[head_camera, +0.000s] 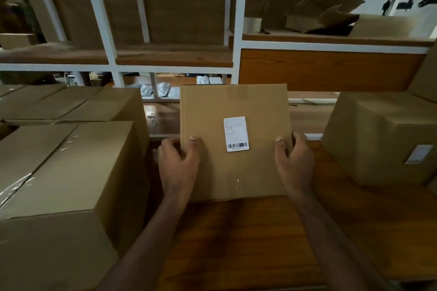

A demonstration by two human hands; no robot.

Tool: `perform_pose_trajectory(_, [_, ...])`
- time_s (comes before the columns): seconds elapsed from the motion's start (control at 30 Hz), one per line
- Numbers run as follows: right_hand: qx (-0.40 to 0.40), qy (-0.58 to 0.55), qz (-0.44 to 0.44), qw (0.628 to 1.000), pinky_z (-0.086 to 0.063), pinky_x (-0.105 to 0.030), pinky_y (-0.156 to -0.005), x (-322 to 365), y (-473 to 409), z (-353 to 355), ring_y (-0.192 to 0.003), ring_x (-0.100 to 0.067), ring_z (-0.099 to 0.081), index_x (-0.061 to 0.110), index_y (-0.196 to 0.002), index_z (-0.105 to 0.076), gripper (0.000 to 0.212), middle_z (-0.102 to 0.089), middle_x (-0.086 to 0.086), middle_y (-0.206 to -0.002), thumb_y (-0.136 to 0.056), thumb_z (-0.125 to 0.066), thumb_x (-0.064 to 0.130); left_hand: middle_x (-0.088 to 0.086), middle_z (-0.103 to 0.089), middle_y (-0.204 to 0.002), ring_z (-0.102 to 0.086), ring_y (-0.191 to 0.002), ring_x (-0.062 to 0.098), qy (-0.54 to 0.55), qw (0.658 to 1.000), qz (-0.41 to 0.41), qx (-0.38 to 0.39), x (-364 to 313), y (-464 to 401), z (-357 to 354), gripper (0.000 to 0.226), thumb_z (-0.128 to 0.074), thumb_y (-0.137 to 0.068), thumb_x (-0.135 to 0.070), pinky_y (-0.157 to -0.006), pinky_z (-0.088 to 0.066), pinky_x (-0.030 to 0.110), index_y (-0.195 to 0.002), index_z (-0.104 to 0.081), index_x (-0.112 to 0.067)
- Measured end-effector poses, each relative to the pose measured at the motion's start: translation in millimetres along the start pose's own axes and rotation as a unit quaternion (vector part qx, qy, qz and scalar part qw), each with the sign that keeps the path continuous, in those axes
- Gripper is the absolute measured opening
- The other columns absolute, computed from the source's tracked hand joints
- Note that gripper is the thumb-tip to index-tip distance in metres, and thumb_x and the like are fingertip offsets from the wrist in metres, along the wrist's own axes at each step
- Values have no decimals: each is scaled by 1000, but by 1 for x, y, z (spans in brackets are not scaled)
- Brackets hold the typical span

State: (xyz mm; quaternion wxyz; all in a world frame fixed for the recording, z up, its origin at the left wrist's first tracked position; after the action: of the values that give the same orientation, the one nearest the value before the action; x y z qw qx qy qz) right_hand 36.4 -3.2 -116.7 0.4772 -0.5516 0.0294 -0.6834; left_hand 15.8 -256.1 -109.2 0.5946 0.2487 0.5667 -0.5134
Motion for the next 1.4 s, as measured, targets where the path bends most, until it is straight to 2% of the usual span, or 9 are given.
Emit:
perform_pose_trajectory(0.23, [-1, 48, 89, 995, -47, -33, -93, 12, -12, -7, -134, -34, -45, 11, -150, -34, 65, -39, -20, -150, -96, -53, 41, -3, -56, -108, -61, -98, 20, -115, 992, -46, 32, -20, -19, -6, 61, -64, -89, -53, -85, -56, 48, -133, -47, -14])
perform_pose_trajectory(0.33, [10, 89, 154, 984, -41, -44, -106, 22, -18, -11, -144, -37, -30, 20, -152, -34, 66, -21, -20, -160, -94, -50, 46, -1, -55, -113, -60, -100, 20, -120, 991, -37, 48, -25, -22, -7, 62, -67, -87, -50, -84, -58, 47, -132, -43, -15])
perform_pose_trajectory(0.5, [77, 172, 252, 949, -23, -62, -116, 39, -27, -20, -148, -34, -22, 28, -150, -38, 56, -24, -15, -160, -97, -42, 43, 7, -51, -139, -57, -119, 27, -138, 986, -19, 90, -34, -32, -6, 76, -68, -89, -47, -90, -54, 42, -145, -28, -16])
perform_pose_trajectory(0.67, [103, 191, 309, 926, -5, -60, -120, 56, -46, -25, -150, -28, -20, 29, -151, -37, 56, -28, -8, -161, -97, -34, 44, 14, -34, -153, -43, -136, 38, -163, 980, 8, 113, -37, -46, -9, 97, -70, -87, -49, -104, -47, 54, -156, -7, -26])
perform_pose_trajectory(0.87, [156, 147, 303, 929, -14, -46, -121, 66, -71, -37, -147, -25, -29, 22, -151, -36, 58, -35, -6, -158, -95, -32, 39, 9, 16, -165, 4, -153, 38, -264, 950, -98, 138, -54, -60, -17, 116, -74, -86, -36, -121, -16, 60, -155, 19, -34])
perform_pose_trajectory(0.97, [156, 138, 307, 929, -16, -44, -121, 57, -66, -41, -145, -25, -31, 18, -147, -42, 56, -41, -8, -155, -95, -36, 35, 11, 30, -162, 22, -151, 37, -338, 916, -122, 177, -60, -70, -22, 103, -70, -88, -41, -122, -4, 60, -156, 8, -37])
perform_pose_trajectory(1.13, [154, 120, 290, 937, -21, -46, -122, 47, -63, -42, -145, -25, -32, 16, -149, -41, 59, -40, -9, -155, -95, -36, 41, 10, 21, -165, 23, -151, 35, -346, 909, -207, 103, -66, -82, -34, 75, -60, -90, -60, -120, 5, 57, -147, -25, -28])
perform_pose_trajectory(1.27, [142, 115, 303, 935, -20, -45, -122, 44, -56, -40, -145, -26, -31, 17, -149, -40, 58, -39, -8, -156, -96, -43, 40, 10, 2, -168, 12, -154, 32, -339, 892, -292, 65, -95, -93, -52, 66, -54, -96, -52, -121, 7, 56, -151, -31, -24])
perform_pose_trajectory(1.4, [131, 96, 306, 938, -25, -46, -120, 39, -52, -34, -143, -26, -34, 15, -146, -44, 58, -42, -9, -153, -94, -43, 41, 6, -42, -155, -27, -149, 29, -388, 857, -330, 84, -98, -100, -72, 57, -35, -100, -55, -122, 0, 55, -149, -40, -26])
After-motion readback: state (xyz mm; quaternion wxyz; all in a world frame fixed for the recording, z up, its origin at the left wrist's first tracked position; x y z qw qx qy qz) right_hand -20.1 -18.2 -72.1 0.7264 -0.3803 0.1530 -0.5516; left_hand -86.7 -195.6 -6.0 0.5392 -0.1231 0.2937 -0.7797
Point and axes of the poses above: each hand's wrist, its own y-axis away from the middle knuckle, its own z-axis out of the back of the hand, x = y × z, the point moved 2 cm from there along -y, towards the middle knuckle
